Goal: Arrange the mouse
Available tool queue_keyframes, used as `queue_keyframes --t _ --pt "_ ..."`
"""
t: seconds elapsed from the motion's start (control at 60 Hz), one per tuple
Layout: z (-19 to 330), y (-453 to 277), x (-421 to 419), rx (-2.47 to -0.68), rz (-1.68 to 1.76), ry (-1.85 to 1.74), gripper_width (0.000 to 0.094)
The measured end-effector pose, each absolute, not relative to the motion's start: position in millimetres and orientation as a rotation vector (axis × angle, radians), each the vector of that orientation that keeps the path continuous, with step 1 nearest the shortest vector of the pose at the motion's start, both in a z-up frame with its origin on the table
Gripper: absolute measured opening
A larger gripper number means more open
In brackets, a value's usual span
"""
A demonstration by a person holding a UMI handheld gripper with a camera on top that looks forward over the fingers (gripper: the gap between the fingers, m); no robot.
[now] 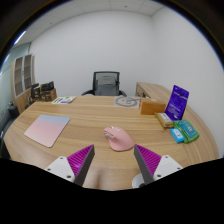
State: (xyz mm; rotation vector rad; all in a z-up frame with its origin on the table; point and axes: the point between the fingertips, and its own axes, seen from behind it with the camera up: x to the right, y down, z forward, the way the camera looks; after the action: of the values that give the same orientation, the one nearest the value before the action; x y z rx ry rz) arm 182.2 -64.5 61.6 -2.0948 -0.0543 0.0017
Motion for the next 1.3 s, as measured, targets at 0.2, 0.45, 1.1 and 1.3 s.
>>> queue_keyframes --t 0.2,0.45,1.1,1.3 --pt "13 1 210 -2.159 0.032 -0.079 0.0838" --pt "-5 48 212 -2.206 0.090 -0.094 0.0843" --pt "-13 94 248 -2.216 -0.005 0.082 0.0442" --pt "-11 95 249 -2.214 -0.001 0.124 0.0411"
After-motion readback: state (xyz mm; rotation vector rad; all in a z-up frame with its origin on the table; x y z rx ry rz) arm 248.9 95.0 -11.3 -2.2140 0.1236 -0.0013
